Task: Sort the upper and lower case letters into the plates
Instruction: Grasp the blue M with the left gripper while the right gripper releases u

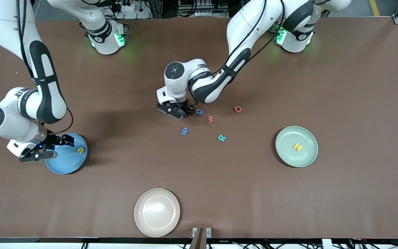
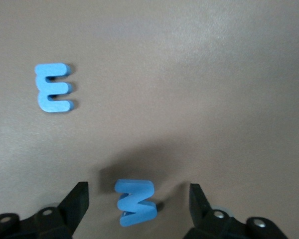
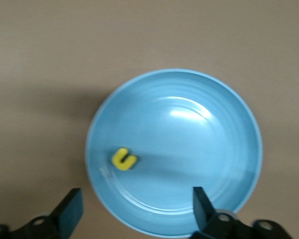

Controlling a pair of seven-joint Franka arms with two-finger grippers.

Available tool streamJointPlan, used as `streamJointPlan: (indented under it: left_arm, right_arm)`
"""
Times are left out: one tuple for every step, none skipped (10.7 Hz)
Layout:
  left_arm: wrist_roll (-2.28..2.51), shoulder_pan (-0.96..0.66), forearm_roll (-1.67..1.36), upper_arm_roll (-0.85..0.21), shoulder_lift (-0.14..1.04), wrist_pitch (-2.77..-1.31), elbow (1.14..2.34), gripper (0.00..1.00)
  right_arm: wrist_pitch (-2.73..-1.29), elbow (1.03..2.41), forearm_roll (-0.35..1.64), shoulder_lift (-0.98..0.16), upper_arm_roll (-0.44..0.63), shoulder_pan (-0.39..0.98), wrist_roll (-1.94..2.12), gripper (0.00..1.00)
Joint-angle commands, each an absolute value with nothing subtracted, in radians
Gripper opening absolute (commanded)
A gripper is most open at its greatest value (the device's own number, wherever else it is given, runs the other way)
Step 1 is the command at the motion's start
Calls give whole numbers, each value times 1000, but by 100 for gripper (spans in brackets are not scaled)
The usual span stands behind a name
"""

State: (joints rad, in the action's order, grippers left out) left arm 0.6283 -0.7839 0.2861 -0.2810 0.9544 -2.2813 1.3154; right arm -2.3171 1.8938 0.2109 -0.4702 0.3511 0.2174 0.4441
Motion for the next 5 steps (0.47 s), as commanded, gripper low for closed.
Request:
streamJointPlan:
  left_arm:
    - [657,-802,307,-267,976,-2284,1278,86]
    - [666,-802,302,-267,974,-2284,1281,85]
    - [682,-802,301,-267,971,-2283,1281,84]
    - [695,-802,299,-267,966,-2280,1284,82]
    - [699,-802,293,-267,963,-2275,1285,77]
  right_arm:
    - [-2184,1827,229,-462,342,256,462,100]
    - [-2148,1801,232,-472,342,287,451,100]
    - [-2145,1795,232,-483,342,308,430,100]
    - [-2145,1795,233,-494,342,331,407,100]
    - [-2143,1795,233,-494,342,360,362,100]
